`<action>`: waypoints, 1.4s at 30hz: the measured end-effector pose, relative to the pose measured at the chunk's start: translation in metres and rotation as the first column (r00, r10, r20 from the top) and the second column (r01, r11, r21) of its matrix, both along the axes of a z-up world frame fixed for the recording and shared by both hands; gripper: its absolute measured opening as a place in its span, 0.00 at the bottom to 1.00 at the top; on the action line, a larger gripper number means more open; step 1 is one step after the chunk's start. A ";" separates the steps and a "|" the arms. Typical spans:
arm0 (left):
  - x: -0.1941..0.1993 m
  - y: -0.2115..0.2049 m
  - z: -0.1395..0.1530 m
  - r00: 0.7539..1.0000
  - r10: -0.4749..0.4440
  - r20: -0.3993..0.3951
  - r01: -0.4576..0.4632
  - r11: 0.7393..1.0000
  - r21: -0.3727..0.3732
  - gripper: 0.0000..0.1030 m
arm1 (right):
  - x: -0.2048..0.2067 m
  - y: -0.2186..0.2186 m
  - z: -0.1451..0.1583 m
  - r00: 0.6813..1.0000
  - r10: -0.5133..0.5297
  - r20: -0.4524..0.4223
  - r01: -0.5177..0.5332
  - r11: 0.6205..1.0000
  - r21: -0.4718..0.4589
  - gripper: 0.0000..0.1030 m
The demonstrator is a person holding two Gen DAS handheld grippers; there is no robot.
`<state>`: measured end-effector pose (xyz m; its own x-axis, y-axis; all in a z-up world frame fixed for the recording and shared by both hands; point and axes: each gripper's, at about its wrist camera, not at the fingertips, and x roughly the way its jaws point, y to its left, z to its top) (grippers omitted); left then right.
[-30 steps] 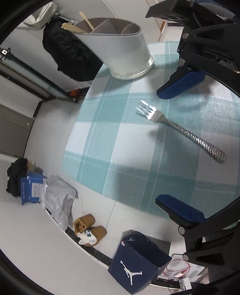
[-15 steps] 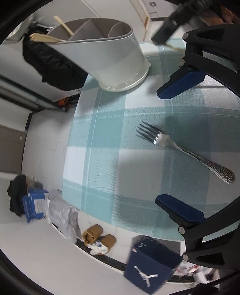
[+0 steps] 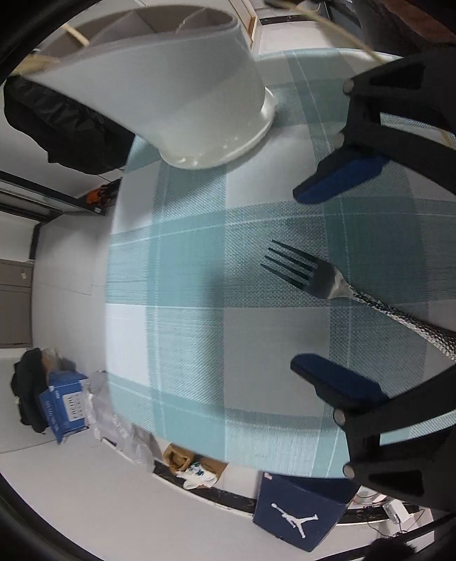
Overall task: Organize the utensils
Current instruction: 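Close the left tool on the silver fork while the right tool holds its chopstick, then lift the fork and chopstick up over the white holder with both tools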
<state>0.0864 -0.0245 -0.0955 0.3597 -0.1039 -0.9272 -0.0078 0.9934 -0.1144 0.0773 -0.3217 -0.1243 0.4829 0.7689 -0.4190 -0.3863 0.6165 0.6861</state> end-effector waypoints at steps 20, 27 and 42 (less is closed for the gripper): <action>0.000 -0.023 0.002 0.995 -0.093 0.024 0.090 0.990 0.104 0.30 | -0.003 0.001 0.002 0.999 -0.011 0.040 0.013 0.998 -0.063 0.04; 0.003 -0.011 0.003 0.997 -0.074 0.012 0.073 0.997 0.030 0.19 | -0.006 0.000 0.002 0.999 -0.014 0.037 0.017 0.997 -0.071 0.04; 0.008 0.005 0.000 0.999 0.040 -0.029 -0.045 0.982 -0.181 0.17 | -0.005 -0.002 0.004 0.999 -0.031 0.042 0.034 0.996 -0.078 0.04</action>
<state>0.0947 -0.0193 -0.0951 0.3439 -0.2565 -0.9033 -0.0546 0.9549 -0.2919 0.0727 -0.3235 -0.1204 0.5253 0.7178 -0.4570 -0.3918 0.6808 0.6189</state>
